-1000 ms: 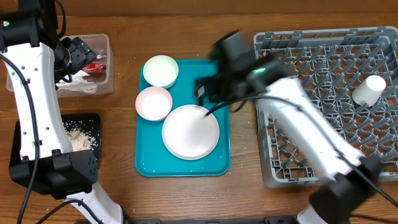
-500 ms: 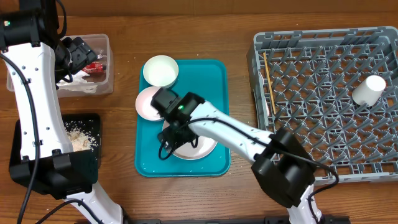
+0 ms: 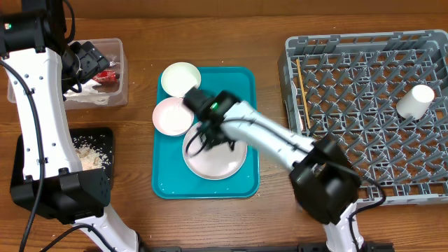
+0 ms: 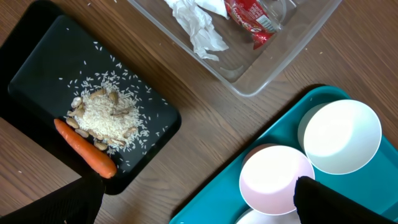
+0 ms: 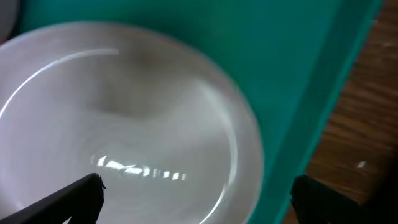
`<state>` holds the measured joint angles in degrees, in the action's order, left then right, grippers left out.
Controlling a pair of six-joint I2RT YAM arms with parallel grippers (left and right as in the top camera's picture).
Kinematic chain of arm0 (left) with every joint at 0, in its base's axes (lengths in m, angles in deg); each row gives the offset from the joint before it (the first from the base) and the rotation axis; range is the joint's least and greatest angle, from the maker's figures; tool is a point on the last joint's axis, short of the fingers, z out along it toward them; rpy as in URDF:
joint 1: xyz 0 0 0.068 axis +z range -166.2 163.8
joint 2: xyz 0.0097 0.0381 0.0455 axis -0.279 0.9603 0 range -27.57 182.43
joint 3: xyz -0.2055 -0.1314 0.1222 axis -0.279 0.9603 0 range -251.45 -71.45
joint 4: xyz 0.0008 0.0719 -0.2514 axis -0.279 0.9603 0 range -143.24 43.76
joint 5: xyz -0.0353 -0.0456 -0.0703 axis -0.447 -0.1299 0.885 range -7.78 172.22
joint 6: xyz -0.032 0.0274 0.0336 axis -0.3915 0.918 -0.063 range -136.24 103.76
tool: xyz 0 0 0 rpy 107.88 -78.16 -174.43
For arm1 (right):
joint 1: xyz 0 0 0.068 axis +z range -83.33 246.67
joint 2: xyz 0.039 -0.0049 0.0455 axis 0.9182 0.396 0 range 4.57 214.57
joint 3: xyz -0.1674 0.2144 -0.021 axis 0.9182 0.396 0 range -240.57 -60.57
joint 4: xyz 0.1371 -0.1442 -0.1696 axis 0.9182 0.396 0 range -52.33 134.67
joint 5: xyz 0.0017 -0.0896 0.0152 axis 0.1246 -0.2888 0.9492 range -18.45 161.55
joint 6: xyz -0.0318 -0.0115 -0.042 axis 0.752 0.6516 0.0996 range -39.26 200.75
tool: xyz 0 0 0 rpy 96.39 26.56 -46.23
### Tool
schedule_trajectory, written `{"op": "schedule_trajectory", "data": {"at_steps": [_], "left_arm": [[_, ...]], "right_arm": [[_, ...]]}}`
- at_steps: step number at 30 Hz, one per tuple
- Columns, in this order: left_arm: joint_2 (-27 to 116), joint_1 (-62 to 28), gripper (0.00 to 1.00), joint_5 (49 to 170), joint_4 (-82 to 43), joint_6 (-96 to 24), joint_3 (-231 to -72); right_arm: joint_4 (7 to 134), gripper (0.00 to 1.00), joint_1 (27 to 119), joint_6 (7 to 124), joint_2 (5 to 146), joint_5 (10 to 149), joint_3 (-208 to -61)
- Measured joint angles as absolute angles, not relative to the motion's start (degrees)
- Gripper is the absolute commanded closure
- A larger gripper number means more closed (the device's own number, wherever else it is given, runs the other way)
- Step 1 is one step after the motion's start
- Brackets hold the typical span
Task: Sort waste into correct bins and load items into the dishwasher rack
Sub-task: 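Reach the right gripper to the white plate rim and grasp it, then lift the plate right and stand it upright in the rack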
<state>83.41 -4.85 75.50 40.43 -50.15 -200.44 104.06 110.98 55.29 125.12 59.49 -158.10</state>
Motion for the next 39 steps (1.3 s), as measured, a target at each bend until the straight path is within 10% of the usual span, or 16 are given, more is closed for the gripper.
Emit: {"op": "schedule_trajectory", "data": {"at_steps": [16, 28, 39], "left_arm": [[83.41, -4.85, 0.00, 75.50, 40.43, -50.15, -200.44], [83.41, -4.85, 0.00, 75.50, 40.45, -50.15, -200.44], [83.39, -4.85, 0.00, 75.50, 40.43, -50.15, -200.44]], "right_arm": [[94.00, 0.16, 101.35, 64.76, 125.08, 74.09, -148.16], [94.72, 0.96, 101.54, 63.75, 125.03, 75.53, -146.65], [113.39, 0.96, 100.36, 62.92, 124.40, 71.69, -159.87]]}}
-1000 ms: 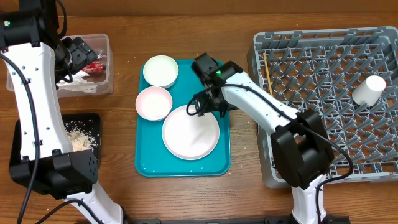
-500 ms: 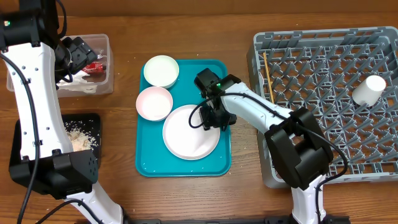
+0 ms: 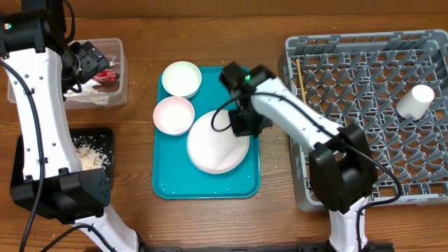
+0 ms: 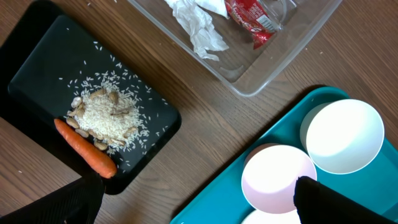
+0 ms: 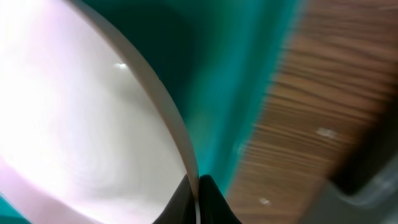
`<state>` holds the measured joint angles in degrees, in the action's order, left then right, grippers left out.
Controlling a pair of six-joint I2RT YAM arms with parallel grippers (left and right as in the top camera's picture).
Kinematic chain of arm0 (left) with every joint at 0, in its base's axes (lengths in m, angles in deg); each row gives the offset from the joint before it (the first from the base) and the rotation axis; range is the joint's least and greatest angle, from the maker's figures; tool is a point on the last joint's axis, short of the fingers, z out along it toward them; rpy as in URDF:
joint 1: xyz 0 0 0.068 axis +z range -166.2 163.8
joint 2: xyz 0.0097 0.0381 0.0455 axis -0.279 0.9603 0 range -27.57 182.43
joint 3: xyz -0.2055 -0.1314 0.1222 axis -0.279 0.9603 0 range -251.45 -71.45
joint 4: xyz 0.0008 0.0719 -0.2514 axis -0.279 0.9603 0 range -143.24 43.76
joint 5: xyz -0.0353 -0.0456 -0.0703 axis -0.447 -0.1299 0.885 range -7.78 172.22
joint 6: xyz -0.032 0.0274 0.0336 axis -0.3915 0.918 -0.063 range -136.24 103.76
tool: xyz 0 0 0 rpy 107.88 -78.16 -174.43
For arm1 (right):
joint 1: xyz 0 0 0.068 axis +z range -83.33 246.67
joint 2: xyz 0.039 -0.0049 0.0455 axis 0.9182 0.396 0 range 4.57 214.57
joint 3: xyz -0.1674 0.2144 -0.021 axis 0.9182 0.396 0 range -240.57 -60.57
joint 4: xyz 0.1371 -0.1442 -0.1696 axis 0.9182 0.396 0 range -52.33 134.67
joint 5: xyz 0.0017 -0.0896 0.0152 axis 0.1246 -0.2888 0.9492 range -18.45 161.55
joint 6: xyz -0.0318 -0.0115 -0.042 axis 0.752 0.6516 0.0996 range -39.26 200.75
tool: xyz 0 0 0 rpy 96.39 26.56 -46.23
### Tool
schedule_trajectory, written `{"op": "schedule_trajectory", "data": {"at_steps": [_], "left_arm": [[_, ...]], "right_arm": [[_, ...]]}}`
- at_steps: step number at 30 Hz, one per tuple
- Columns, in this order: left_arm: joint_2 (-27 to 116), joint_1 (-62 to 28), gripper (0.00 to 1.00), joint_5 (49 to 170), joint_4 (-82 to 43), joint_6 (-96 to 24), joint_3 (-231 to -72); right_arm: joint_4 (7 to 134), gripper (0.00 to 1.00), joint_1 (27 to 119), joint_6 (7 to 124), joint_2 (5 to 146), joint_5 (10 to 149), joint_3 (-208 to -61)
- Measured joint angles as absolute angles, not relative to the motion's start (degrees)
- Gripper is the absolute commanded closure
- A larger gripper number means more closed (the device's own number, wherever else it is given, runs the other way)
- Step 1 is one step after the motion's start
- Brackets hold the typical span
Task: Sort waste into correct bins and load items into the dishwasher rack
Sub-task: 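Lift the plate right and stand it upright in the rack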
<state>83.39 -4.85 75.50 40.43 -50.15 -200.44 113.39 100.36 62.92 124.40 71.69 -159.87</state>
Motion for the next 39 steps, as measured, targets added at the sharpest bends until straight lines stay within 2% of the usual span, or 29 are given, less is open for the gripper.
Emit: {"op": "schedule_trajectory", "data": {"at_steps": [5, 13, 15, 24, 39], "left_arm": [[83.39, -4.85, 0.00, 75.48, 40.43, -50.15, -200.42], [83.41, -4.85, 0.00, 75.50, 40.43, -50.15, -200.42], [83.41, -4.85, 0.00, 75.50, 40.43, -50.15, -200.42], [83.41, -4.85, 0.00, 75.50, 40.45, -50.15, -200.40], [83.41, -4.85, 0.00, 75.50, 40.45, -50.15, -200.40]], "right_arm": [[123.40, 0.96, 96.49, 61.68, 121.01, 63.01, -168.27], [130.48, 0.96, 82.26, 61.26, 109.34, 49.22, -179.41], [128.17, 0.96, 76.01, 61.26, 106.28, 42.46, -180.40], [115.09, 0.96, 63.75, 63.01, 106.47, 32.56, -177.99], [85.72, 0.96, 56.12, 77.00, 107.11, 29.11, -159.35]]}}
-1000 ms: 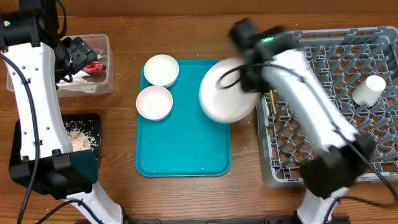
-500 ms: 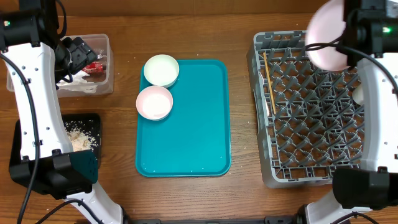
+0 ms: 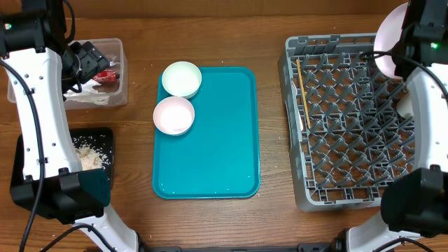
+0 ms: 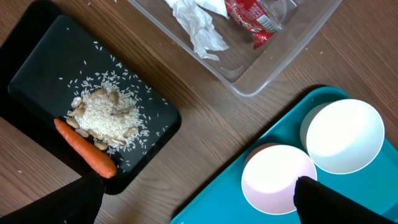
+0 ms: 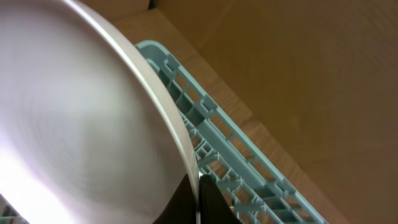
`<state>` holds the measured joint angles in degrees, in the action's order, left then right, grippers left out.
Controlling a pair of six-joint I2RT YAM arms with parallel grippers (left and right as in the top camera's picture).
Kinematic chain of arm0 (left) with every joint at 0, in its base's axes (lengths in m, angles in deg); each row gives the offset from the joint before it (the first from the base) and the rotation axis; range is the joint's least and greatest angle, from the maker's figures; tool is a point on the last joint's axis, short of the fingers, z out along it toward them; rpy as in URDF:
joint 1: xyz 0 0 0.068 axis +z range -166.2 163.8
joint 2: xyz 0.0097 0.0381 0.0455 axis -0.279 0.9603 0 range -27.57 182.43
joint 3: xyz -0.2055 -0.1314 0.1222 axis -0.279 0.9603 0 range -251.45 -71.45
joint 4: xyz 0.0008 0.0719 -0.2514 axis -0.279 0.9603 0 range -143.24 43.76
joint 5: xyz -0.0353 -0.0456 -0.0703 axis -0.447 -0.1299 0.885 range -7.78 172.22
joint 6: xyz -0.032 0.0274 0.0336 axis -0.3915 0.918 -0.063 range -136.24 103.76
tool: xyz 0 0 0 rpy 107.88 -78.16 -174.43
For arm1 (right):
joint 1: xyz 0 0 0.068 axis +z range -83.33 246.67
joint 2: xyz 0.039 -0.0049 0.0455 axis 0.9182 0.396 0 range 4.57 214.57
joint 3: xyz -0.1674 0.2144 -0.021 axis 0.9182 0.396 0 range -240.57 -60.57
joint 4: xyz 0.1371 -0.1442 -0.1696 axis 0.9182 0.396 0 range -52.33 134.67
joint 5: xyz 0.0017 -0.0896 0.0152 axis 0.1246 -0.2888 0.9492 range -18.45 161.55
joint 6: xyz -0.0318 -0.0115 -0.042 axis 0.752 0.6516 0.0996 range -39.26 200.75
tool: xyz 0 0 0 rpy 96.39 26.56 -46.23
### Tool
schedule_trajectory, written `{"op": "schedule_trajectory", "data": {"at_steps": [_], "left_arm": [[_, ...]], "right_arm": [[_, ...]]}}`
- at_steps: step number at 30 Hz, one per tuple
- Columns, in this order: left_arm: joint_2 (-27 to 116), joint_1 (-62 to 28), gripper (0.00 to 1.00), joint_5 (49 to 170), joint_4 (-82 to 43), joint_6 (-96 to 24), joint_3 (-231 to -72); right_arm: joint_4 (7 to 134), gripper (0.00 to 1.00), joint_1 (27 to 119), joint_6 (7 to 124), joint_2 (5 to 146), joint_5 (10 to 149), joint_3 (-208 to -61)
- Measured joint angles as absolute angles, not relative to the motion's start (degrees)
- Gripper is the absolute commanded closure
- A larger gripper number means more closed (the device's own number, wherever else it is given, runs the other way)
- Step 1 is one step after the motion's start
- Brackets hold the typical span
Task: Sort waste into correct bins and load items into the dishwasher rack
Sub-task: 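Lift the plate right and stand it upright in the rack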
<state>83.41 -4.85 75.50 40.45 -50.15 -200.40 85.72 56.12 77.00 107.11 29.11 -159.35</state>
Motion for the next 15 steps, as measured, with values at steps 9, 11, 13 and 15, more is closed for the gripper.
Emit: {"op": "schedule_trajectory", "data": {"at_steps": [9, 11, 13, 15], "left_arm": [[83.41, -4.85, 0.00, 75.50, 40.43, -50.15, -200.40], [83.41, -4.85, 0.00, 75.50, 40.45, -50.15, -200.40], [83.41, -4.85, 0.00, 75.50, 40.45, -50.15, -200.40], [83.41, -4.85, 0.00, 75.50, 40.45, -50.15, -200.40]], "right_arm": [[79.60, 0.96, 56.10, 83.12, 107.44, 29.11, -153.27], [78.92, 0.96, 56.10, 83.62, 107.44, 29.11, -152.44], [78.38, 0.96, 56.10, 83.93, 107.44, 29.11, -151.72], [77.92, 0.96, 56.10, 83.99, 107.44, 29.13, -151.13]]}}
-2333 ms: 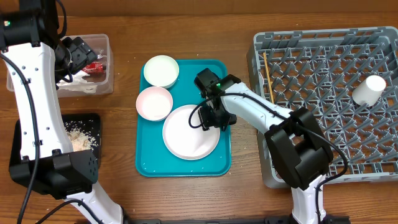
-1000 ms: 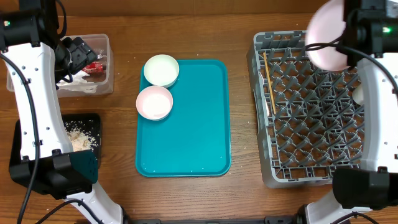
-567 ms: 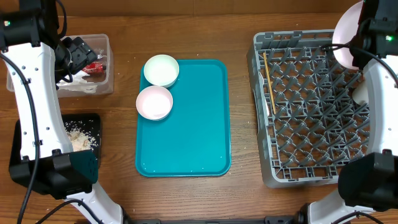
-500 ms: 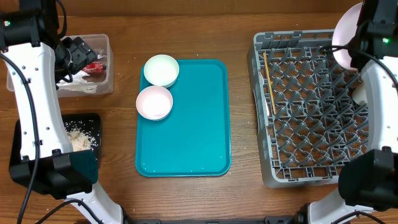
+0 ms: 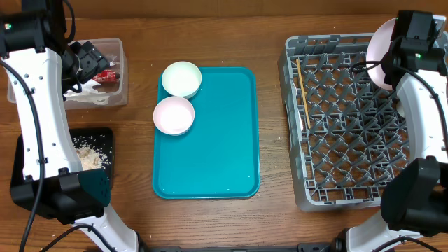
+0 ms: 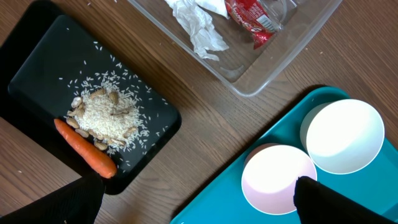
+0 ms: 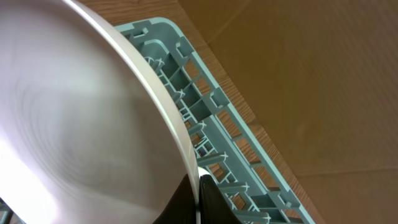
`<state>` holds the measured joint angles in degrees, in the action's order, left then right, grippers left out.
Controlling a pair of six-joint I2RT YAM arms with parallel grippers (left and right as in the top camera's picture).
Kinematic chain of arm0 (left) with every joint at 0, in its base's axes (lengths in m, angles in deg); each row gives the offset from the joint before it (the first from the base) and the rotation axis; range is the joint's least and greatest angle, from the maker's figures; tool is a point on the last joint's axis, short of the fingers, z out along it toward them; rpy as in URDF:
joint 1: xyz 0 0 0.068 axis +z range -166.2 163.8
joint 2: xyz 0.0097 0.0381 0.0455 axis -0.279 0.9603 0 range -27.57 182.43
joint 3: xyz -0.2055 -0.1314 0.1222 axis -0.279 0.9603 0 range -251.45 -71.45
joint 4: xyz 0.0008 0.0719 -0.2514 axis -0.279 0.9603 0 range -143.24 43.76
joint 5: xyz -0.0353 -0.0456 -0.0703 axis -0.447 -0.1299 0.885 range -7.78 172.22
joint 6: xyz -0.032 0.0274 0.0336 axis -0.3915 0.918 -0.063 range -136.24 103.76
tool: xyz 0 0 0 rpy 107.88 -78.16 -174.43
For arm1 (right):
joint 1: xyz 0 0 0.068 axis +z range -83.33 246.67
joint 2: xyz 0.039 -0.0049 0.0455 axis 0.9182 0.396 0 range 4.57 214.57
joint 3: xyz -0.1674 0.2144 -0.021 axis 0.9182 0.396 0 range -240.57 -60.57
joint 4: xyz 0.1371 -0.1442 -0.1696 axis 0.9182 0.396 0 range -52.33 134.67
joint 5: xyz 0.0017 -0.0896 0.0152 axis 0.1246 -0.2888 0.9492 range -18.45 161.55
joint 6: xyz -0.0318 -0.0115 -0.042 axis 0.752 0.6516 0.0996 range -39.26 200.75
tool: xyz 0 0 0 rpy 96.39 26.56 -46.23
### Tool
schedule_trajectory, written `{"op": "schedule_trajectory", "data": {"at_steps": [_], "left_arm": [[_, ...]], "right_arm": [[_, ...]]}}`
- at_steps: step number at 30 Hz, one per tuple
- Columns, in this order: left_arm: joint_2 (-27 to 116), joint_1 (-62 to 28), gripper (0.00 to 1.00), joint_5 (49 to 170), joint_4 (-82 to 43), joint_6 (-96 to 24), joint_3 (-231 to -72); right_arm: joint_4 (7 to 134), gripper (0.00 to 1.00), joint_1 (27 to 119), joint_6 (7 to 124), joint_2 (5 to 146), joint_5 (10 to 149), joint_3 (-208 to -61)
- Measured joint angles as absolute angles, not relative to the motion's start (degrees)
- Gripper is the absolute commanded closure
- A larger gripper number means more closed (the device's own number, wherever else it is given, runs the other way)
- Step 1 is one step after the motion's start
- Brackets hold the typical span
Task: Sort waste into correct bins and load items into the dishwasher rack
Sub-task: 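Lift the plate right and stand it upright in the rack, then withdraw the right gripper from the plate to the rack's left edge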
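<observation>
My right gripper [image 7: 198,186] is shut on the rim of a large pale pink plate [image 7: 81,118], held on edge over the far right of the grey dishwasher rack [image 5: 350,133]; the plate [image 5: 381,49] shows there too. A wooden chopstick [image 5: 302,91] lies in the rack's left part. On the teal tray [image 5: 210,147] sit a white bowl [image 5: 181,78] and a pink bowl [image 5: 173,115]. My left gripper [image 6: 193,199] hangs open high above the table's left side, over the tray's corner, with nothing between its fingers.
A clear bin [image 5: 105,84] at the far left holds tissue [image 6: 199,28] and a red wrapper [image 6: 252,18]. A black tray [image 6: 74,106] in front of it holds rice and a carrot [image 6: 84,152]. The rack's wall [image 7: 236,124] lies close beside the plate.
The right gripper with the plate has shifted slightly and sits lower over the rack's far right part. The left arm and the two bowls have not moved.
The right gripper stood open over the large plate on the teal tray. Then it was shut on the plate's rim, at the tray's right side. Later the plate was off the tray and held over the rack's far right corner, where it stands now.
</observation>
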<state>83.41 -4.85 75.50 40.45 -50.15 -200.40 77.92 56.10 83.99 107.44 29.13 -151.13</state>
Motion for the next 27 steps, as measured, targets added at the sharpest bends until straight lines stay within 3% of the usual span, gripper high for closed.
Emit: {"op": "schedule_trajectory", "data": {"at_steps": [8, 16, 17, 18, 20, 27], "left_arm": [[83.41, -4.85, 0.00, 75.50, 40.45, -50.15, -200.40], [83.41, -4.85, 0.00, 75.50, 40.45, -50.15, -200.40], [83.41, -4.85, 0.00, 75.50, 40.45, -50.15, -200.40], [83.41, -4.85, 0.00, 75.50, 40.45, -50.15, -200.40], [83.41, -4.85, 0.00, 75.50, 40.45, -50.15, -200.40], [83.41, -4.85, 0.00, 75.50, 40.45, -50.15, -200.40]], "right_arm": [[77.65, 0.94, 56.10, 85.37, 107.44, 29.33, -150.65], [80.08, 0.73, 57.28, 85.76, 107.44, 34.88, -150.65], [80.30, 0.69, 57.78, 85.74, 107.44, 35.71, -150.65], [80.69, 0.58, 58.46, 85.74, 107.44, 36.89, -150.65], [80.91, 0.28, 59.56, 85.06, 107.44, 38.66, -150.65], [88.95, 0.07, 61.72, 78.94, 107.11, 52.30, -151.59]]}}
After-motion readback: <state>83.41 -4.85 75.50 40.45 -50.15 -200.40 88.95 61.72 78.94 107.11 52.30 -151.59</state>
